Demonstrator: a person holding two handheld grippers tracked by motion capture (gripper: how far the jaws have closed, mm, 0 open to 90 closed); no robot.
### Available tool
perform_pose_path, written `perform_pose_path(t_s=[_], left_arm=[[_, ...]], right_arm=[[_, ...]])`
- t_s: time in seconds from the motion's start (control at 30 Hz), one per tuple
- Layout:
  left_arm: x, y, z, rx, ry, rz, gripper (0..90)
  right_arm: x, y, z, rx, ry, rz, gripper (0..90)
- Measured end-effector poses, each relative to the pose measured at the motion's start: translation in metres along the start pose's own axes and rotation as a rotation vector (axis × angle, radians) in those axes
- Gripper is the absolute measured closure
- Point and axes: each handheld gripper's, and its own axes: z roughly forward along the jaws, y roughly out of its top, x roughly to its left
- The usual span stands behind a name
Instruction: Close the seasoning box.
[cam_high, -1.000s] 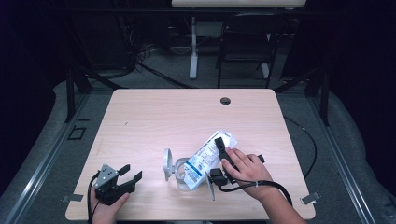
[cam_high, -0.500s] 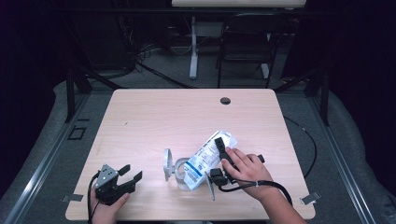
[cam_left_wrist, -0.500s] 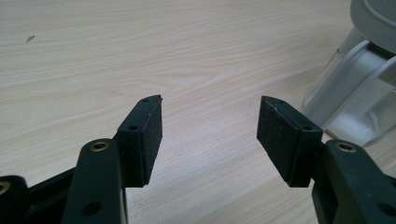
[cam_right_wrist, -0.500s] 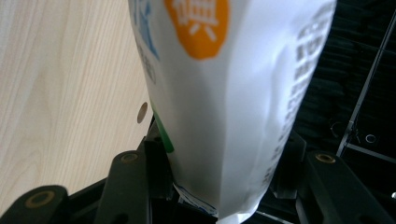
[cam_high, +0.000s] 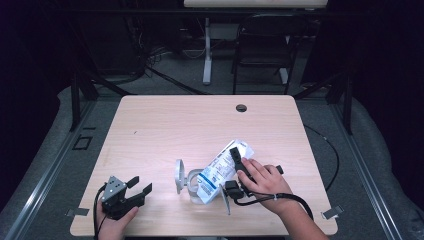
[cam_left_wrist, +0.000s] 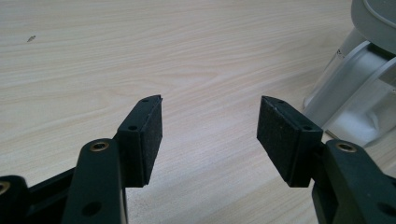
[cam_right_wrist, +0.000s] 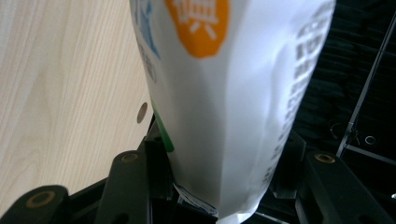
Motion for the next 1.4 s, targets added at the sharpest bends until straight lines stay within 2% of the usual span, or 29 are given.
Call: perform_pose_path(t_s=[1.4], left_arm=[[-0.0002, 0.0000, -0.0001, 0.000, -0.001, 0.001, 40.9]], right_arm=[[0.0001, 0.0000, -0.0004, -0.002, -0.005, -0.022, 53.2]])
